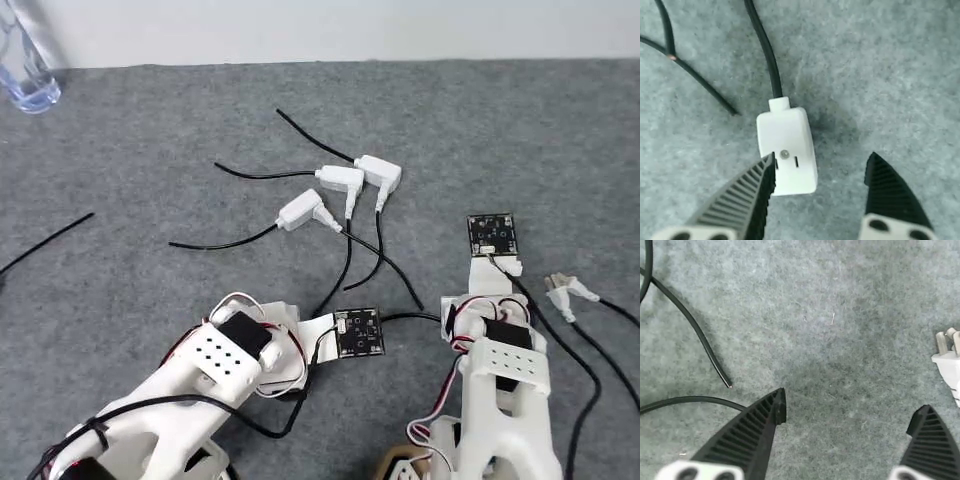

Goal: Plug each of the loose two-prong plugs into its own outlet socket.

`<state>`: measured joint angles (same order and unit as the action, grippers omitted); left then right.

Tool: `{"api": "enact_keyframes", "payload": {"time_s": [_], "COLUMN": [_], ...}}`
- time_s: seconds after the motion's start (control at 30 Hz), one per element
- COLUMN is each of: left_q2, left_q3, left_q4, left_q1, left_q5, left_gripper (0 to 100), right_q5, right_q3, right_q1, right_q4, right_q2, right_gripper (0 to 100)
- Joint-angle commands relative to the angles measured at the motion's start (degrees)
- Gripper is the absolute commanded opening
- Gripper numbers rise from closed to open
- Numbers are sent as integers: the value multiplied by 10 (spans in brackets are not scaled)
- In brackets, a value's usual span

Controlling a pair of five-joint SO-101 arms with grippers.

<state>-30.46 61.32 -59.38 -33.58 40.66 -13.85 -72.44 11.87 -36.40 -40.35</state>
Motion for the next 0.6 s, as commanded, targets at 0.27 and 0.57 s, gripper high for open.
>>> {"api": "enact_keyframes", "payload": {"time_s": [0.27, 0.57], "left_q2": [136, 188], "left_q3": [-34, -87], "left_q4": [40, 33], "left_q1": [6, 21], "left_q5": [6, 9], "left_gripper": [260, 260], "right_q5": [-7, -7], "right_q3": [-1, -2], "right_q1": [-6, -6], "right_q4": [15, 15], "right_q2": [-7, -8], "right_gripper": [375, 375]}}
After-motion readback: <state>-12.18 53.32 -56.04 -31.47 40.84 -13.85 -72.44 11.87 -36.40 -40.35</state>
